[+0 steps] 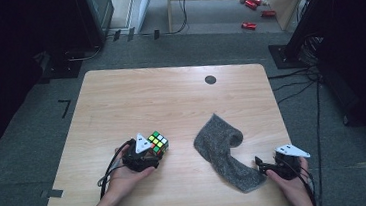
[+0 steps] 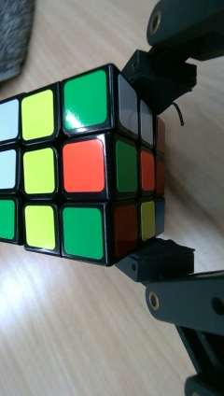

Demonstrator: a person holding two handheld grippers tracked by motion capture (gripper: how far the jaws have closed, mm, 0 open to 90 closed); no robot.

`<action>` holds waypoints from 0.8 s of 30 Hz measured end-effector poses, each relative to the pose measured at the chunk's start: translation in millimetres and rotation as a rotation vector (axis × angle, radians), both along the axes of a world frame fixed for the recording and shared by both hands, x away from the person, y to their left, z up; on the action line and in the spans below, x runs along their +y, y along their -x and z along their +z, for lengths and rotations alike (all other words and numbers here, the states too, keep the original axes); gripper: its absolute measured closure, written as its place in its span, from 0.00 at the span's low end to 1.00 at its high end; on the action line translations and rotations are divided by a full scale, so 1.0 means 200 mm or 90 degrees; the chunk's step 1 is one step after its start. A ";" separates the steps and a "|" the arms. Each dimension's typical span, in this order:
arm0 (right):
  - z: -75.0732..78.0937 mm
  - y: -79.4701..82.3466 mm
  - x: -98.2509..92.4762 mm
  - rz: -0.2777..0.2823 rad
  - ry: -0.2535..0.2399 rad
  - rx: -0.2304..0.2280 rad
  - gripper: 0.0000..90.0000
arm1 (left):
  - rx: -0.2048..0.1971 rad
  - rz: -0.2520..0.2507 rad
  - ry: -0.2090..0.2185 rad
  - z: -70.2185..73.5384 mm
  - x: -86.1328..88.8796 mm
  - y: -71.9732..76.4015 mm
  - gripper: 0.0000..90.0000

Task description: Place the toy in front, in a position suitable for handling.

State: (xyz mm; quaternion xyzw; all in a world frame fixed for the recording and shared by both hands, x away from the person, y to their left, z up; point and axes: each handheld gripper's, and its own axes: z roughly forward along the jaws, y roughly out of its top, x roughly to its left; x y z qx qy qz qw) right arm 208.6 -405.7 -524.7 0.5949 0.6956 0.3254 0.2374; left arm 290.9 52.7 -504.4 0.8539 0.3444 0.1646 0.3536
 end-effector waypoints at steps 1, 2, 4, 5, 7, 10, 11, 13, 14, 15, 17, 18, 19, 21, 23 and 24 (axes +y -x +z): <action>0.00 0.00 0.00 0.000 0.000 0.000 0.14 | -0.001 -0.009 0.002 -0.01 0.01 0.01 0.39; 0.00 0.00 0.00 -0.001 -0.001 0.000 0.14 | 0.002 -0.014 0.003 -0.02 0.01 0.01 0.39; 0.00 0.00 0.00 -0.001 0.000 0.000 0.14 | 0.000 -0.022 -0.008 -0.04 0.00 0.02 0.39; 0.00 -0.01 0.00 0.001 0.002 -0.001 0.14 | -0.004 -0.028 -0.005 -0.04 0.00 0.03 0.39; 0.00 -0.01 0.00 0.001 0.002 -0.001 0.14 | -0.010 -0.031 -0.009 -0.04 0.00 0.03 0.39; 0.00 0.00 0.00 0.000 0.001 -0.001 0.14 | -0.016 -0.035 -0.003 -0.05 0.01 0.03 0.39; 0.00 0.00 0.00 0.001 0.002 -0.001 0.14 | -0.024 -0.041 -0.003 -0.06 0.01 0.03 0.39; 0.00 0.00 0.00 0.001 0.002 -0.001 0.14 | -0.027 -0.043 -0.005 -0.06 0.01 0.03 0.39; 0.00 0.00 0.00 0.001 0.002 -0.001 0.14 | -0.023 -0.044 -0.001 -0.06 0.02 0.03 0.39; 0.00 0.00 0.00 0.001 0.002 -0.001 0.14 | -0.017 -0.044 0.002 -0.06 0.02 0.03 0.39; 0.00 0.00 0.00 0.001 0.002 -0.001 0.14 | -0.018 -0.043 0.001 -0.06 0.02 0.03 0.39; 0.00 0.00 0.00 0.001 0.002 -0.001 0.14 | -0.021 -0.042 -0.001 -0.06 0.02 0.03 0.39; 0.00 0.00 0.00 0.001 0.002 -0.001 0.14 | -0.020 -0.034 0.003 -0.07 0.02 0.03 0.38; 0.00 0.00 0.00 0.001 0.002 -0.001 0.14 | -0.004 -0.014 0.000 -0.07 0.02 0.03 0.27; 0.00 0.00 0.00 0.001 0.003 -0.001 0.14 | 0.012 -0.011 0.006 -0.07 0.02 0.02 0.21; 0.00 0.00 0.00 0.001 0.003 -0.001 0.14 | 0.019 -0.010 0.010 -0.07 0.03 0.01 0.20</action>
